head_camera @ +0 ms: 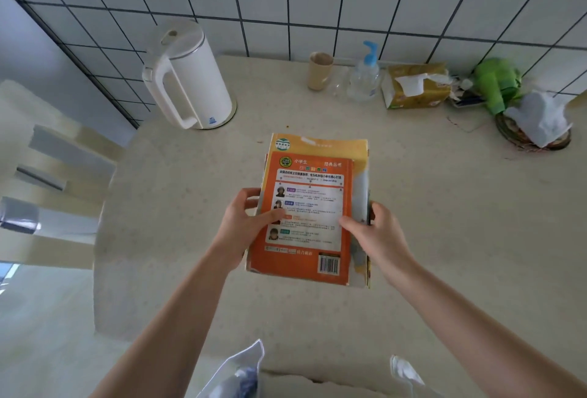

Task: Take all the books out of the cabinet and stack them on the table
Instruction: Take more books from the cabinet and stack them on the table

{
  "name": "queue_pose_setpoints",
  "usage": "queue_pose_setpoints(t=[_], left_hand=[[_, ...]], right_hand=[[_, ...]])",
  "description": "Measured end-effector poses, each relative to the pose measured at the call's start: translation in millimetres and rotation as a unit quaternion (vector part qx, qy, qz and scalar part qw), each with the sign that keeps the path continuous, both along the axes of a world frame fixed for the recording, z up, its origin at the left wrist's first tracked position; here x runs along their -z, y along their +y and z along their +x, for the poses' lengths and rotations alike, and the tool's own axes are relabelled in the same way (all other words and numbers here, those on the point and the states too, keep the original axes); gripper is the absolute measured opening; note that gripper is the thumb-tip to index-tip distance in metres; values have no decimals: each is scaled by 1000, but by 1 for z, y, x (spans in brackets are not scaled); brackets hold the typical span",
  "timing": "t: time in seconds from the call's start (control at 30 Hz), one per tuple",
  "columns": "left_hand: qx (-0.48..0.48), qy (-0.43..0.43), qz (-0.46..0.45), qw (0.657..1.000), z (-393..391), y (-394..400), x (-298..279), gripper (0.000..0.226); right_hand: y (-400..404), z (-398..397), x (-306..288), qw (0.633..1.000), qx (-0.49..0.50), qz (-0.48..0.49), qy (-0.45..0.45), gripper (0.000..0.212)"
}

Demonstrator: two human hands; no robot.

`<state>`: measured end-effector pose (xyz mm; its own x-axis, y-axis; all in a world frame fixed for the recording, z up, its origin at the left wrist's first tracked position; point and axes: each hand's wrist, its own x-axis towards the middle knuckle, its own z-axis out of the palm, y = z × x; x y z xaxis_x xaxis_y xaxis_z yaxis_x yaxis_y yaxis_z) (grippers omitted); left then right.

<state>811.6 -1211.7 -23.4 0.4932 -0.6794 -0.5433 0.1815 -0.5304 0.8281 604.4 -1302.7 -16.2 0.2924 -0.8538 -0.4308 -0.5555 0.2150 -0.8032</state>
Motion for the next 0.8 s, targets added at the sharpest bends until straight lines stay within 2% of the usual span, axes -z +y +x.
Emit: queue_pose_setpoints(t=[0.13, 0.23, 0.27, 0.33, 0.37, 0.5, 0.67, 0.8], left_hand=[[14, 33, 37, 999, 10, -22, 6, 49], [22, 27, 53, 998, 17, -32, 12, 46], [23, 17, 58, 998, 19, -34, 15, 46], [24, -15, 64, 998, 24, -36, 21, 47], [28, -33, 65, 997, 25, -37, 23, 47], [67, -75, 72, 992, 23, -40, 28, 39], [93, -90, 65, 989, 21, -42, 31, 33], [76, -87, 77, 990, 19, -42, 37, 33]], right_hand=[[-24, 15, 6, 999, -17, 29, 36, 12], [-34, 25, 13, 997, -27, 36, 66, 10], [-36, 28, 17, 996, -31, 33, 76, 16], [-37, 34, 28, 994, -43, 24, 93, 47], [-36, 36, 30, 994, -46, 20, 99, 53], [-25, 45, 33, 992, -50, 17, 115, 46], [-21, 50, 29, 990, -54, -10, 127, 87], [-20, 48, 31, 984, -80, -39, 156, 88]])
